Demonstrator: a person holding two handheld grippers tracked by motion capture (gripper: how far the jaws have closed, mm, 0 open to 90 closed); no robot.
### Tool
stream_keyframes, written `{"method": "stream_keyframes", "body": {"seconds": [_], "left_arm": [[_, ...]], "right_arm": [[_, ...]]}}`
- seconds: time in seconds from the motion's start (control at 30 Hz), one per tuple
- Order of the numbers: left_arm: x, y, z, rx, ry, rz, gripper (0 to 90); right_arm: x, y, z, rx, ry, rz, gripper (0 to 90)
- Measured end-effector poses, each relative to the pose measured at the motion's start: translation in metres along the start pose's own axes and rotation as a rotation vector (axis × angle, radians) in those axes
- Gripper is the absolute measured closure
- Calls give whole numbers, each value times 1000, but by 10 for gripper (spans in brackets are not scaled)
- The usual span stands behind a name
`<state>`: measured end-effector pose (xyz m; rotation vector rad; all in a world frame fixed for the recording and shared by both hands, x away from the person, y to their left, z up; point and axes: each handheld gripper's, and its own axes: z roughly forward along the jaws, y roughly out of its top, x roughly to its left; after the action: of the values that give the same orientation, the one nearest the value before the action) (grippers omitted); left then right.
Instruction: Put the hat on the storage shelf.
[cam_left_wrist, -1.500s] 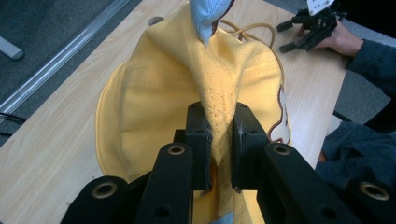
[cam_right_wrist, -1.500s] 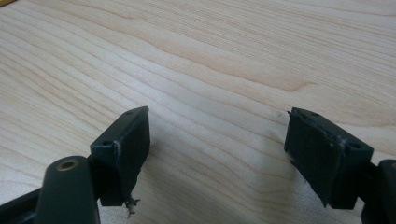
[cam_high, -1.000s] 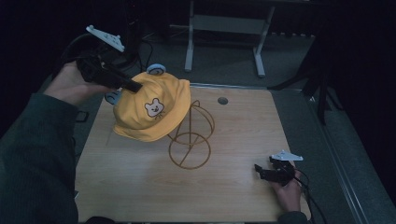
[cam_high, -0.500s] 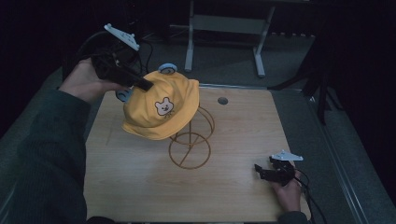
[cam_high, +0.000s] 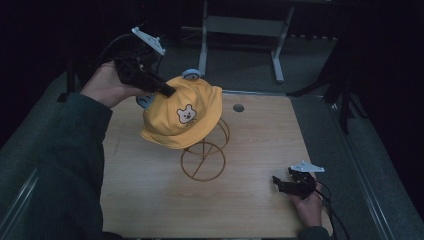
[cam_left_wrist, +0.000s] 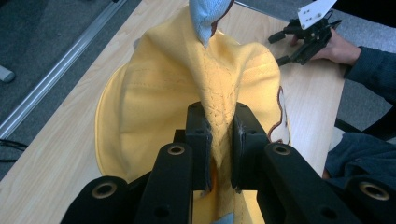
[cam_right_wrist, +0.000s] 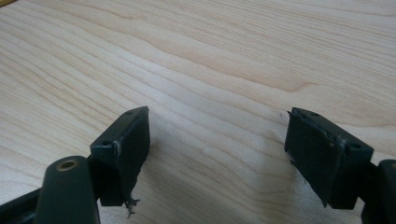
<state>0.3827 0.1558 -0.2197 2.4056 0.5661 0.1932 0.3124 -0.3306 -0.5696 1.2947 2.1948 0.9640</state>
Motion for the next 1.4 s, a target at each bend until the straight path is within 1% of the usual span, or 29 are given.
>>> {"method": "stream_keyframes", "body": {"seconds": [0.1,0.13,0.27,0.37,0.4,0.43,0.73,1.2,1.3,1.4], "left_arm": [[0,3,5,1,4,6,794],[0,4,6,5,4,14,794],[-1,8,11,14,10,16,794],[-1,11,15,16,10,17,794],[-1,12,15,17,10,23,794],[-2,13,17,15,9,17,794],[-3,20,27,33,10,25,793],[-4,27,46,53,-23,35,791],[-4,28,51,61,-28,36,790],[-5,30,57,82,-32,45,788]], "right_arm": [[0,0,0,0,0,0,223],[0,0,0,0,0,0,223],[0,0,0,0,0,-1,223],[0,0,0,0,0,-1,223],[0,0,0,0,0,-1,223],[0,0,0,0,0,-2,223],[0,0,0,0,0,-2,223],[0,0,0,2,0,-3,223],[0,0,0,2,-1,-3,223],[0,0,0,2,-1,-3,223]]}}
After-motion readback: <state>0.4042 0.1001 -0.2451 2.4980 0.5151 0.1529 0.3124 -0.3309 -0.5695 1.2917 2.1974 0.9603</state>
